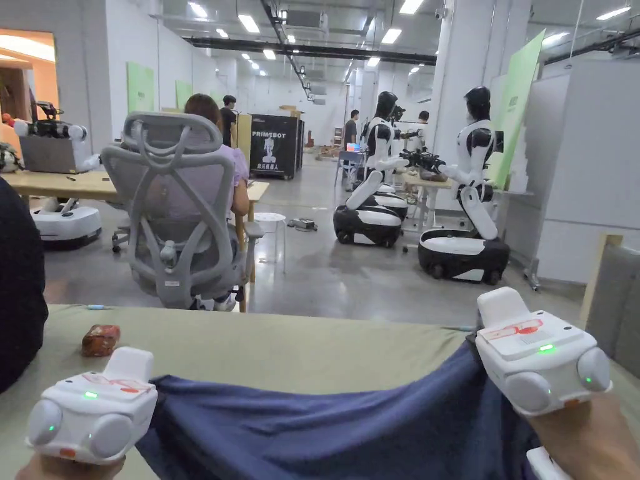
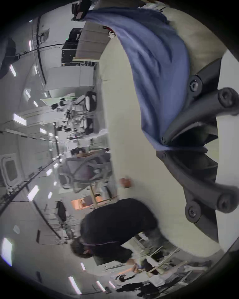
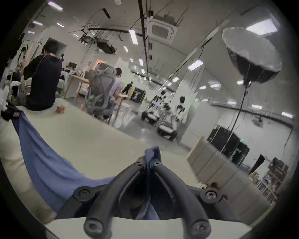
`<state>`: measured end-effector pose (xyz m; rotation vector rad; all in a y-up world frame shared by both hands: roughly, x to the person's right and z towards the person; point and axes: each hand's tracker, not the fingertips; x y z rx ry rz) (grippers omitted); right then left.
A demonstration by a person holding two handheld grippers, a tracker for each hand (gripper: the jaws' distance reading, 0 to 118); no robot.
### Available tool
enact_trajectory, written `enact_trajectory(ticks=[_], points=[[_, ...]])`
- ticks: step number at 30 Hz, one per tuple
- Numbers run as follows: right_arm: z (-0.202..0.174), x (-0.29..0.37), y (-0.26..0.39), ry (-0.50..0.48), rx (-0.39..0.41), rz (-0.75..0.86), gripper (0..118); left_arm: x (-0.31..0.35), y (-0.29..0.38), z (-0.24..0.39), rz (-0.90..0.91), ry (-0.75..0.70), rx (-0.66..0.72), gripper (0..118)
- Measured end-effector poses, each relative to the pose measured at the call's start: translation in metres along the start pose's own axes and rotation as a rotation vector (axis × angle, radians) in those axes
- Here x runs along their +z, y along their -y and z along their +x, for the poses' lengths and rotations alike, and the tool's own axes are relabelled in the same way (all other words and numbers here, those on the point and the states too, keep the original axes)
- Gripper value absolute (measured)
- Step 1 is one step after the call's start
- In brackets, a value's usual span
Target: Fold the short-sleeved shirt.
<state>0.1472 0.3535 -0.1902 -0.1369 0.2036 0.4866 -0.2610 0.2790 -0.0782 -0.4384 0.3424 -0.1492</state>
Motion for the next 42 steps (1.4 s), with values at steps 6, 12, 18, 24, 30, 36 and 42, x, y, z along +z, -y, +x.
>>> enact_trajectory(ticks=[6,12,18,24,30,36,42], points=[[0.076,-0.002,-0.084,0.115,-0.086,0.086,3,0.021,-0.127,-0.017,0.158,-0.112,-0.043,1],[0.125,-0.008,-0.159,0.179,-0.151,0.2,3,0.046,-0.226,-0.028,0.296,-0.191,-0.036,1],[0.144,-0.014,-0.218,0.198,-0.185,0.294,3,0.047,-0.296,-0.046,0.354,-0.252,-0.015,1],[0.141,-0.027,-0.232,0.206,-0.174,0.33,3,0.043,-0.308,-0.057,0.384,-0.248,0.038,1],[0.117,-0.053,-0.176,0.177,-0.169,0.277,3,0.0,-0.25,-0.043,0.303,-0.214,0.056,1],[0.089,-0.055,-0.091,0.126,-0.189,0.155,3,-0.024,-0.163,-0.016,0.177,-0.166,0.056,1],[0.072,-0.004,-0.006,0.059,-0.195,0.053,3,0.013,-0.071,-0.002,0.095,-0.068,0.045,1]])
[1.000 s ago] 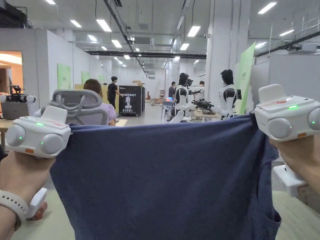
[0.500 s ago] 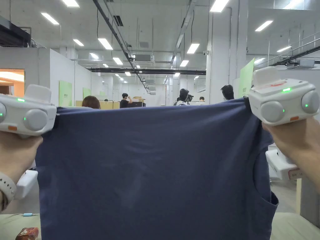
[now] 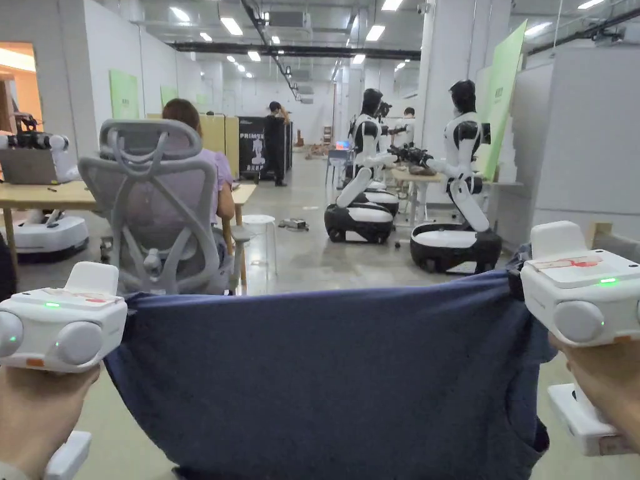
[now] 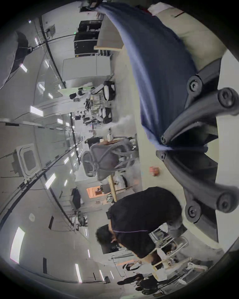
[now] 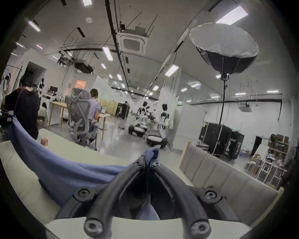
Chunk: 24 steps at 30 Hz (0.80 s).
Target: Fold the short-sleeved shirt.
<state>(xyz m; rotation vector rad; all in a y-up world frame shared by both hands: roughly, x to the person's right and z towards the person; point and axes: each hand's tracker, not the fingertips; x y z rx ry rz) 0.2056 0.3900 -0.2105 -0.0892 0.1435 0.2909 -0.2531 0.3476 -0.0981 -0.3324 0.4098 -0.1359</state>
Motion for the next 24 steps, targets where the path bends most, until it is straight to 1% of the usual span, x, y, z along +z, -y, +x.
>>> enact_trajectory(ticks=[5,6,7,8,10,11,13,15,18,19,20,21,22,23,24], points=[[-0.009,0.056,0.088,-0.07,0.031,-0.135,3,0.044,0.086,0.003,-0.112,0.077,-0.038,1],[-0.011,0.059,0.113,-0.09,0.027,-0.171,3,0.052,0.106,0.003,-0.141,0.083,-0.024,1],[-0.015,0.067,0.132,-0.112,0.058,-0.21,3,0.059,0.122,0.002,-0.171,0.109,-0.02,1],[-0.022,0.076,0.157,-0.115,0.072,-0.247,3,0.067,0.145,0.001,-0.209,0.133,-0.028,1],[-0.033,0.093,0.205,-0.17,0.088,-0.339,3,0.08,0.187,-0.003,-0.275,0.142,0.01,1],[-0.04,0.099,0.227,-0.18,0.077,-0.38,3,0.084,0.207,-0.006,-0.32,0.152,0.019,1],[-0.052,0.106,0.267,-0.225,0.09,-0.475,3,0.089,0.243,-0.01,-0.4,0.162,0.052,1],[-0.063,0.113,0.292,-0.239,0.076,-0.544,3,0.091,0.268,-0.013,-0.462,0.179,0.076,1],[-0.068,0.122,0.3,-0.26,0.013,-0.592,4,0.094,0.281,-0.015,-0.467,0.168,0.07,2],[-0.068,0.123,0.299,-0.27,-0.002,-0.612,10,0.099,0.28,-0.014,-0.464,0.171,0.081,5],[-0.068,0.126,0.296,-0.271,-0.009,-0.627,25,0.107,0.277,-0.014,-0.451,0.169,0.098,17],[-0.071,0.13,0.29,-0.256,-0.006,-0.642,57,0.114,0.273,-0.012,-0.415,0.146,0.098,37],[-0.074,0.14,0.282,-0.248,-0.001,-0.627,97,0.123,0.267,-0.008,-0.363,0.127,0.071,71],[-0.078,0.148,0.271,-0.254,-0.025,-0.56,114,0.133,0.261,0.0,-0.322,0.121,0.045,85],[-0.083,0.157,0.257,-0.272,-0.055,-0.487,118,0.142,0.255,0.007,-0.276,0.126,0.035,93]])
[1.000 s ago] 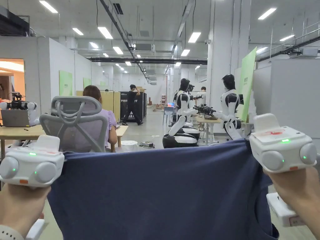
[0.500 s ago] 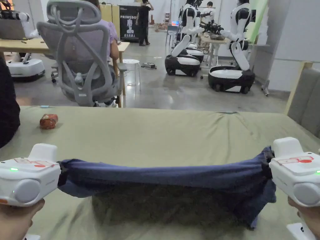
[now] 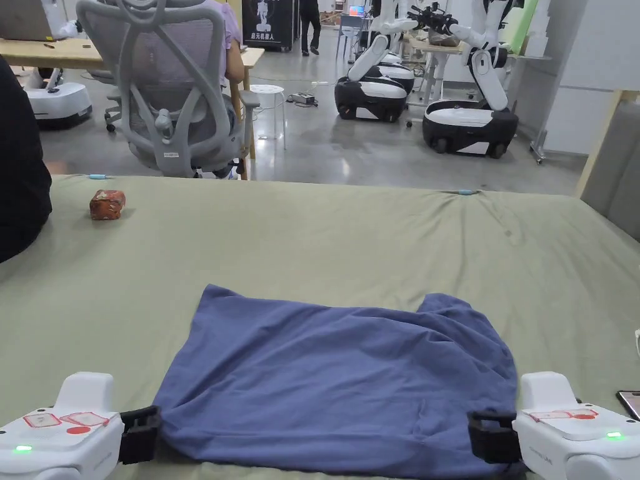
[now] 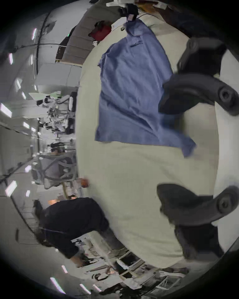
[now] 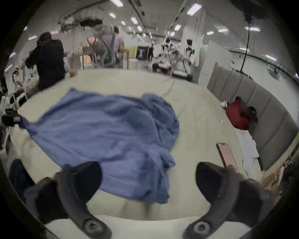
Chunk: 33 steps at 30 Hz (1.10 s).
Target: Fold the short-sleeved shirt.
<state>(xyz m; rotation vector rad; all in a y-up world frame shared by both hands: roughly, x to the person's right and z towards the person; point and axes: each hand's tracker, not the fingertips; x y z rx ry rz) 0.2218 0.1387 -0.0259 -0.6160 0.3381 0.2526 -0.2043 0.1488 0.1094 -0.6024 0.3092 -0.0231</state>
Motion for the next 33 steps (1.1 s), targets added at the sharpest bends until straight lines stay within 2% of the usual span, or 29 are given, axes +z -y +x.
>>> enact_trajectory(ticks=[4,5,6,7,8,10,11,12,17,21,22,24,25,27,29,30,31,32,33], points=[[-0.036,0.027,-0.021,-0.076,-0.05,0.095,116,0.011,-0.011,0.028,0.074,0.099,0.005,91],[-0.042,0.03,-0.022,-0.102,-0.046,0.107,106,0.011,-0.012,0.034,0.075,0.106,-0.001,86],[-0.047,0.03,-0.022,-0.125,-0.039,0.116,85,0.011,-0.012,0.038,0.074,0.124,-0.021,72],[-0.051,0.028,-0.021,-0.107,-0.045,0.109,38,0.009,-0.01,0.043,0.067,0.128,-0.035,29],[-0.055,0.027,-0.021,-0.095,-0.046,0.104,2,0.008,-0.01,0.044,0.061,0.117,-0.047,0],[-0.055,0.025,-0.016,-0.093,-0.043,0.094,0,0.005,-0.01,0.036,0.047,0.062,-0.081,0],[-0.052,0.026,-0.015,-0.112,-0.051,0.076,0,0.005,-0.01,0.029,0.034,0.082,-0.072,0],[-0.05,0.027,-0.012,-0.134,-0.059,0.046,0,0.004,-0.011,0.015,-0.008,0.101,-0.033,0],[-0.032,0.028,0.001,-0.094,-0.057,0.03,0,-0.005,-0.006,-0.056,-0.087,0.048,0.134,0],[-0.023,0.028,0.007,-0.071,-0.065,0.008,0,-0.004,0.011,-0.066,-0.164,0.191,0.166,0],[-0.02,0.024,0.009,-0.069,-0.061,0.003,0,-0.008,0.015,-0.064,-0.172,0.19,0.156,24],[-0.016,0.021,0.011,-0.065,-0.055,-0.012,0,-0.023,0.022,-0.057,-0.197,0.178,0.111,98],[-0.015,0.019,0.012,-0.06,-0.047,-0.016,0,-0.029,0.025,-0.053,-0.2,0.165,0.088,118],[-0.011,0.015,0.015,-0.051,-0.034,-0.031,0,-0.044,0.026,-0.048,-0.23,0.166,0.085,103],[-0.004,0.015,0.018,-0.045,-0.03,-0.044,0,-0.063,0.029,-0.042,-0.294,0.184,0.081,99],[-0.001,0.014,0.02,-0.039,-0.03,-0.055,0,-0.073,0.031,-0.039,-0.326,0.191,0.072,91],[0.004,0.014,0.022,-0.03,-0.03,-0.062,0,-0.074,0.032,-0.034,-0.355,0.195,0.054,55],[0.009,0.016,0.024,-0.018,-0.033,-0.065,0,-0.077,0.033,-0.03,-0.362,0.177,0.029,10],[0.015,0.018,0.026,-0.003,-0.036,-0.065,0,-0.079,0.035,-0.025,-0.361,0.161,-0.002,2]])
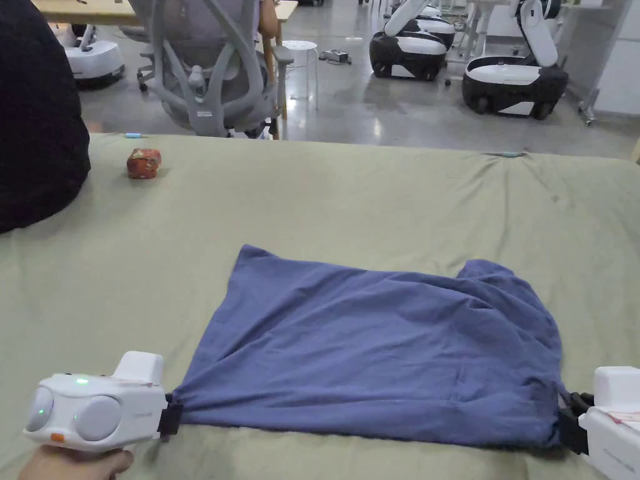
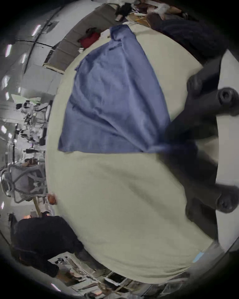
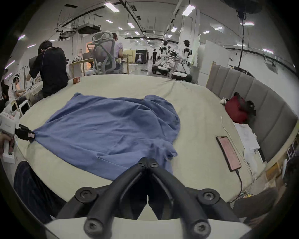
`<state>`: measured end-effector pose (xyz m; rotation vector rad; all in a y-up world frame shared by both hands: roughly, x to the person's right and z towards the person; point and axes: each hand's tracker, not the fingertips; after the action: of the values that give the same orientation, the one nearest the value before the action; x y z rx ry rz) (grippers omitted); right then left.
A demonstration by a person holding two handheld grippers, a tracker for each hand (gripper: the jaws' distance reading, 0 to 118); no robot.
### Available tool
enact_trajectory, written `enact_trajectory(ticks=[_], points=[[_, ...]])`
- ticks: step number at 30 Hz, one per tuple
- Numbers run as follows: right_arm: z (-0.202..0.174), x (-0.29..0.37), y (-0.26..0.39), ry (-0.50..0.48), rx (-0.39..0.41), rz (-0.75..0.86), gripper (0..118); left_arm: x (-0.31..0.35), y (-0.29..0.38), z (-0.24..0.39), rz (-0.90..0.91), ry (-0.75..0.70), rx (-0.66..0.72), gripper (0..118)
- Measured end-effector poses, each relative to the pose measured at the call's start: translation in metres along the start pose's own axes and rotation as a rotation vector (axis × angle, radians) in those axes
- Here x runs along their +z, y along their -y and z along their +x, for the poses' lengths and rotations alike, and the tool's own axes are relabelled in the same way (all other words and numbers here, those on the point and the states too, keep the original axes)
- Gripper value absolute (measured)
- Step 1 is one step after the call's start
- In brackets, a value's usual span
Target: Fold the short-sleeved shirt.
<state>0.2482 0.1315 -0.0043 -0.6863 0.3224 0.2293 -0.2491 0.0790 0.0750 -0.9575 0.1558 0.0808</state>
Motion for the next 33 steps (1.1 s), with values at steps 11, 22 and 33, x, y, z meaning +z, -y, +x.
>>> enact_trajectory(ticks=[11,22,33], points=[[0.012,-0.029,0.011,-0.074,0.028,-0.034,100,0.041,-0.004,0.033,0.09,-0.045,-0.082,2],[0.031,-0.04,0.007,-0.13,-0.112,-0.027,3,0.073,-0.01,0.013,0.132,0.057,0.022,2],[0.056,-0.09,-0.054,0.036,-0.101,0.078,3,-0.002,-0.126,0.012,0.058,0.023,0.086,2]])
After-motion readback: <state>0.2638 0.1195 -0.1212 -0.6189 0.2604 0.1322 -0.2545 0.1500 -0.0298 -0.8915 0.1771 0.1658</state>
